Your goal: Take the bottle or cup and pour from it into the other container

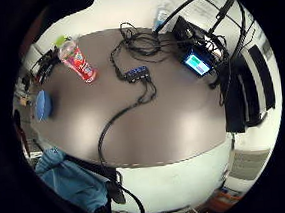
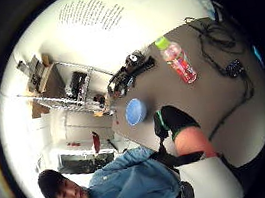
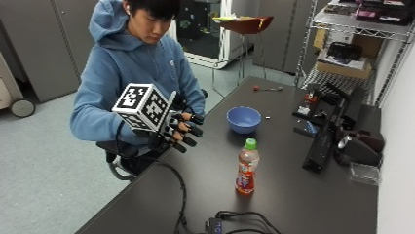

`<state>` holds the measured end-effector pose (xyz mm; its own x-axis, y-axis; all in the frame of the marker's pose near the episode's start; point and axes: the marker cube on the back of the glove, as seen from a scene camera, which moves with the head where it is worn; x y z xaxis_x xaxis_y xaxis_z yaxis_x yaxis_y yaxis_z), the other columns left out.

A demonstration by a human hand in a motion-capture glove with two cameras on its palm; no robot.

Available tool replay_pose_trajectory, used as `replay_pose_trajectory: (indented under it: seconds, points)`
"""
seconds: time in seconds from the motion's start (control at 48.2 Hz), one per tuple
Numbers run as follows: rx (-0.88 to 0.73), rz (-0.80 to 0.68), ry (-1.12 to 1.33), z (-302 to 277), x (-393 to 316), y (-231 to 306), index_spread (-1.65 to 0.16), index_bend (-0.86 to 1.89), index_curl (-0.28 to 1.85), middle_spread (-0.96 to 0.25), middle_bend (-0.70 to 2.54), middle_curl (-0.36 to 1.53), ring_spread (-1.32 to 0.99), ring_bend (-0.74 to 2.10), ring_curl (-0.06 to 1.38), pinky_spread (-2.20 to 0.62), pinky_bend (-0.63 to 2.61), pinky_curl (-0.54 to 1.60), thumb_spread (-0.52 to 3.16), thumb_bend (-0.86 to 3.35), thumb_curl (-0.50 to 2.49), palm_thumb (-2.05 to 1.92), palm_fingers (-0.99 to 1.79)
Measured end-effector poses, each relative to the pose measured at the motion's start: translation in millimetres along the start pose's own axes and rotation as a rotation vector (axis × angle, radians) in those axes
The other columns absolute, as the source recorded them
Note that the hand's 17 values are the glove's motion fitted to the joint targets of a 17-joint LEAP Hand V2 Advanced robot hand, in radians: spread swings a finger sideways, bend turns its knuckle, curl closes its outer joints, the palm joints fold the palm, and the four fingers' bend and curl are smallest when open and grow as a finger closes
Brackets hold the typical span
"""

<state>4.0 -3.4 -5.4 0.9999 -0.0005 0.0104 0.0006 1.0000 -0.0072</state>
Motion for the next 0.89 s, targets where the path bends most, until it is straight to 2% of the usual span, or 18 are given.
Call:
replay_pose_trajectory:
  seconds: [0.124, 0.29, 0.519, 0.892]
  points:
    - [0.021, -0.001, -0.037, -4.7, 4.2, -3.2, -0.23, 0.12, 0.07, 0.04, 0.18, 0.08, 0.08, 0.43, 0.14, 0.17, 0.46, 0.17, 0.62, 0.26, 0.18, 0.54, 0.27]
    - [0.014, 0.020, -0.061, -10.4, 16.4, -14.5, -0.28, 0.13, 0.11, 0.05, 0.19, 0.14, 0.10, 0.47, 0.18, 0.21, 0.48, 0.22, 0.80, 0.19, 0.25, 0.58, 0.24]
    - [-0.006, 0.026, -0.115, -0.4, 35.2, -31.7, -0.30, 0.14, 0.15, 0.05, 0.19, 0.20, 0.11, 0.48, 0.21, 0.23, 0.48, 0.27, 0.89, 0.09, 0.32, 0.64, 0.22]
    - [-0.027, 0.014, -0.332, 49.0, 54.6, -56.0, -0.32, 0.12, 0.18, 0.06, 0.19, 0.24, 0.14, 0.51, 0.25, 0.24, 0.54, 0.32, 0.90, -0.02, 0.38, 0.69, 0.12]
